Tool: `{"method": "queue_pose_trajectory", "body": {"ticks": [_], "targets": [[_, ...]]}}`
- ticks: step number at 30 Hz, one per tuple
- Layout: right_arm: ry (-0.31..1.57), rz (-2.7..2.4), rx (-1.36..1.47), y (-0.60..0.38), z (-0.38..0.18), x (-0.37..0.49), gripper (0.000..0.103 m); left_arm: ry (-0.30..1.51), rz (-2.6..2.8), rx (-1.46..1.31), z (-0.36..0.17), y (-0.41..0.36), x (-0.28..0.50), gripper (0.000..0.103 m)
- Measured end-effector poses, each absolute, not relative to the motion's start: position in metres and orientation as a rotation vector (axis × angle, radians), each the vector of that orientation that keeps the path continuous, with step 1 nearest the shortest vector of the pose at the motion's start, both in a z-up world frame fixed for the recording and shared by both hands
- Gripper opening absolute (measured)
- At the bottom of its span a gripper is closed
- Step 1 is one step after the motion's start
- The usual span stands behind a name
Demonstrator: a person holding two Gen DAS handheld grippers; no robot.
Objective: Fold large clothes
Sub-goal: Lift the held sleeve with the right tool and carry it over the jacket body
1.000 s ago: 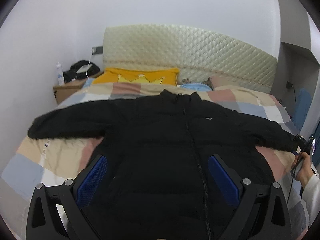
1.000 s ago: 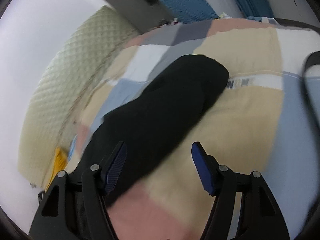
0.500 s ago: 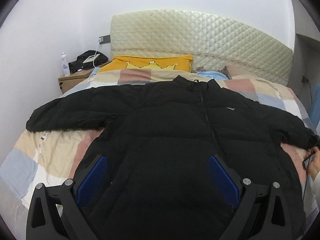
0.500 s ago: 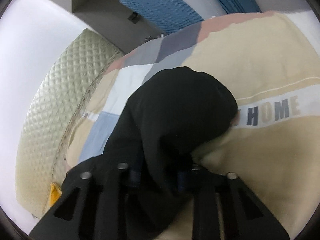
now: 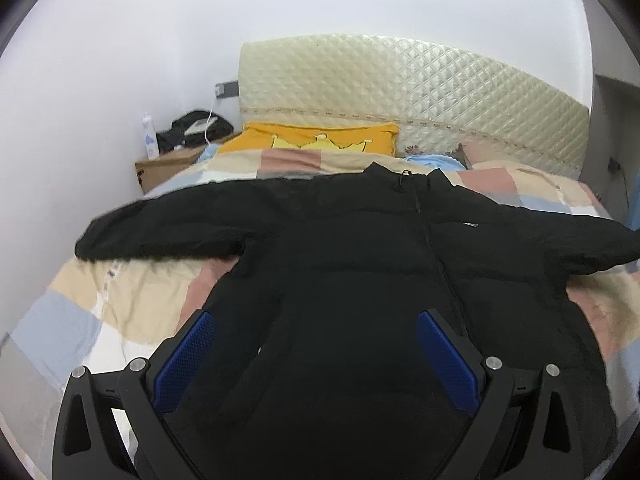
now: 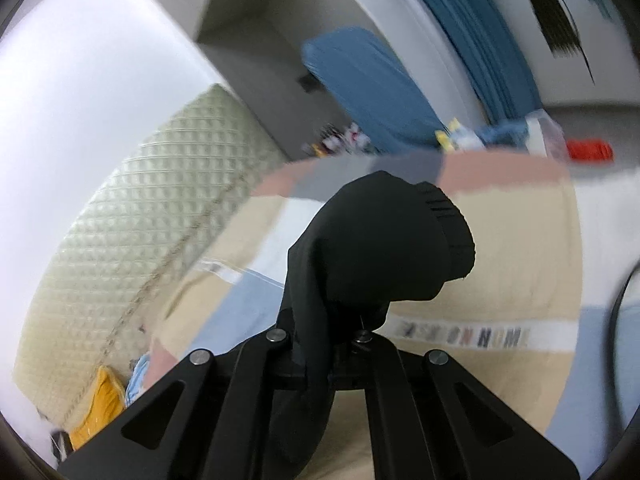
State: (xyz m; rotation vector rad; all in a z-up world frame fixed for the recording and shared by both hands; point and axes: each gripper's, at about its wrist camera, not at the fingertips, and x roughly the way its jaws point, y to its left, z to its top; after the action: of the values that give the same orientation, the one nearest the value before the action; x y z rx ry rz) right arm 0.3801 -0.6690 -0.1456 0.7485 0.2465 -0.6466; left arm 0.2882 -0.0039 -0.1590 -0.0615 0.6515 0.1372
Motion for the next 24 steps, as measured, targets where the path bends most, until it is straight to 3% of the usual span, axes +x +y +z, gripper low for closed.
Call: {"method": "queue_pose_trajectory", "body": {"ticks": [13,24], "targets": [[0.234,-0.555,0.205,-0.514,0.017,0.399,0.005,0.621,0.064,-0.088,-0.145,0.008,0.245,0.102],[0.207,-0.352,-0.044,-0.351,0.056,0.419,0.007,0.654,0.002,-0.168,-0.156,0.017,0.236,0.102]]}}
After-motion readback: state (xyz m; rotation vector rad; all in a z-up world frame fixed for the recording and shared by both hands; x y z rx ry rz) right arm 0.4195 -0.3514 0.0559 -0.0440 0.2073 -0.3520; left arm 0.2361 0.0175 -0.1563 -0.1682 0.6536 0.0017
